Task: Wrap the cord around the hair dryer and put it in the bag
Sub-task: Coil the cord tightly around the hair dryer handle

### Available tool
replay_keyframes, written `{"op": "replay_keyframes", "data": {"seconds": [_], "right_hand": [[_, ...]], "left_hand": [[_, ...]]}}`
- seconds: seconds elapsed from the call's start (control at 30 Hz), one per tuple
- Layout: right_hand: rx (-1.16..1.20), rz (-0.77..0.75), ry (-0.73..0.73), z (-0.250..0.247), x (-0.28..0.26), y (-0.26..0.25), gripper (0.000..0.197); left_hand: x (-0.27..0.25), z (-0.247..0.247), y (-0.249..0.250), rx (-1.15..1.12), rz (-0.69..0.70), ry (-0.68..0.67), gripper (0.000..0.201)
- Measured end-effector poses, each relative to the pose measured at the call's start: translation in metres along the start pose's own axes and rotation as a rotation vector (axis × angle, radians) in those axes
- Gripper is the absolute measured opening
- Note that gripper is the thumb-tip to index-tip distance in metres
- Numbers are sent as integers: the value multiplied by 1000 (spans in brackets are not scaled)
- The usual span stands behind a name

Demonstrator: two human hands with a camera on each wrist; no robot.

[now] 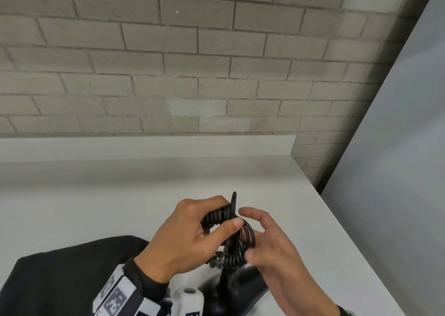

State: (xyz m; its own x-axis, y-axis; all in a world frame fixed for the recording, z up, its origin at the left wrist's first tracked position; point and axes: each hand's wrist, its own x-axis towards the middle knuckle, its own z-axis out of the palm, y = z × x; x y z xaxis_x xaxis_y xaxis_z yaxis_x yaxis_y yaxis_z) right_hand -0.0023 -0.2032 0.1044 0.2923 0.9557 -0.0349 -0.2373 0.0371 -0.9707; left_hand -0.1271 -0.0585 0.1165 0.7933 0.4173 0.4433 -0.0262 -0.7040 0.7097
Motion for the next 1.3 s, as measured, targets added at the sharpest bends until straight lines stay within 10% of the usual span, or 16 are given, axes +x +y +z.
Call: {"op": "replay_keyframes", "data": {"seconds": [0.2, 0.77, 1.3], "right_hand": [[-442, -184, 292, 32, -3, 11, 77], [-1208, -925, 526, 23, 13, 24, 37], [-657, -592, 580, 8, 3, 2, 17]], "left_hand": [[3, 10, 3, -47, -98, -2, 31], [3, 17, -1, -169, -256, 116, 40], [-1, 13, -7, -204, -260, 100, 32]]}}
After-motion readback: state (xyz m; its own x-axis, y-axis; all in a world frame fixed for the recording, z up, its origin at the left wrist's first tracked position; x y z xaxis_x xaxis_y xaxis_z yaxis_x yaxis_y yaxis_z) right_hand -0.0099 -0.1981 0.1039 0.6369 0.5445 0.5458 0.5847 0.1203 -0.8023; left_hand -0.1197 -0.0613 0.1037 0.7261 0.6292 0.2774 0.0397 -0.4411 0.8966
